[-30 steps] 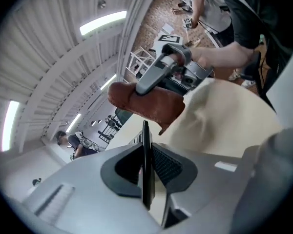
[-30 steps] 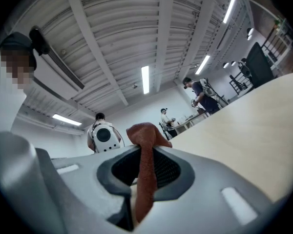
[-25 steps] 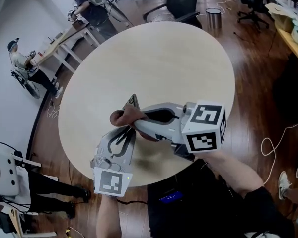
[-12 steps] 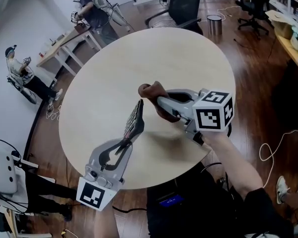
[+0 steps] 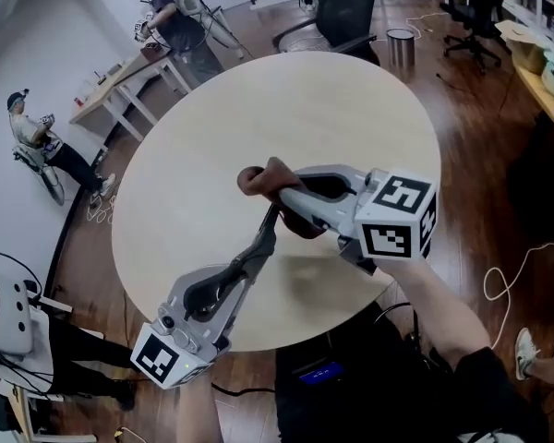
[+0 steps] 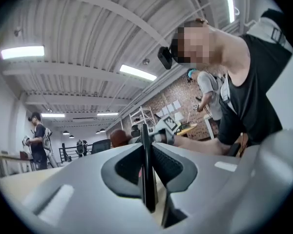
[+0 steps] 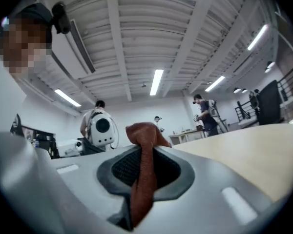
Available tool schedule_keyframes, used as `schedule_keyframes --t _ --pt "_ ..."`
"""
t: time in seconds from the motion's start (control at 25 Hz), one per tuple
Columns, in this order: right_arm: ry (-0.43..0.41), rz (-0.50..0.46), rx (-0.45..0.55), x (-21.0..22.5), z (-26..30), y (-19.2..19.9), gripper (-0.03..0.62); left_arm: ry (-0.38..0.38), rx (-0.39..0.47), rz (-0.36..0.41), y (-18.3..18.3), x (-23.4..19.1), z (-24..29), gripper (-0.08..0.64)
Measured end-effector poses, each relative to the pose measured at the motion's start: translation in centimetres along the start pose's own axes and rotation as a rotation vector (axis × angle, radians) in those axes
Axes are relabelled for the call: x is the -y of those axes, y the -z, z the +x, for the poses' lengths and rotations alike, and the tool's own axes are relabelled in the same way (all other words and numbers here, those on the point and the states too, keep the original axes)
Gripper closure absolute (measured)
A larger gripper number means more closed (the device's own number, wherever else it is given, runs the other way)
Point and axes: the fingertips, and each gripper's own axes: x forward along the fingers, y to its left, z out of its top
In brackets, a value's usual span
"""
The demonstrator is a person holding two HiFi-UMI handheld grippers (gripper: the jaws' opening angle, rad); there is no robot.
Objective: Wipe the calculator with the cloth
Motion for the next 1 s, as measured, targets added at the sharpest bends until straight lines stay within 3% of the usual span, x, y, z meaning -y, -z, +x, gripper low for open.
schedule_keyframes --t 0.12,0.24,0.32,0.44,0.56,0.76,1.0 --pt "0.128 0.087 -0.056 3.8 0.6 2.7 0.541 -0.008 0.172 -0.235 -1.2 -2.3 -2.1 0.504" --pt "0.158 0.17 -0.014 4.3 0.2 3.2 0.541 -0.041 0.339 -0.512 -0.8 -5.5 -4.1 0.505" --pt "0.106 0.196 0.065 2.7 -0.3 1.7 0.541 -0.073 0.447 -0.677 0.1 -7.3 -4.7 0.505" --pt "-0.071 0.205 0.199 -3.4 0.5 -1.7 0.541 -0.087 0.581 -0.882 1.1 -8.6 -4.3 0.505" --pt "-0.147 0.139 0.202 -7.6 2.6 -2.4 0.541 -0.064 0.617 -0.934 1.0 -8.2 -3.8 0.505" --pt "0.007 0.009 0.151 -5.8 3.5 -1.2 0.541 -0.034 0.629 -0.961 0.6 -7.9 -3.6 0.5" --pt "0.113 0.027 0.131 -1.3 2.4 0.0 0.541 -0.04 0.641 -1.01 1.5 -7.8 -3.7 0.499"
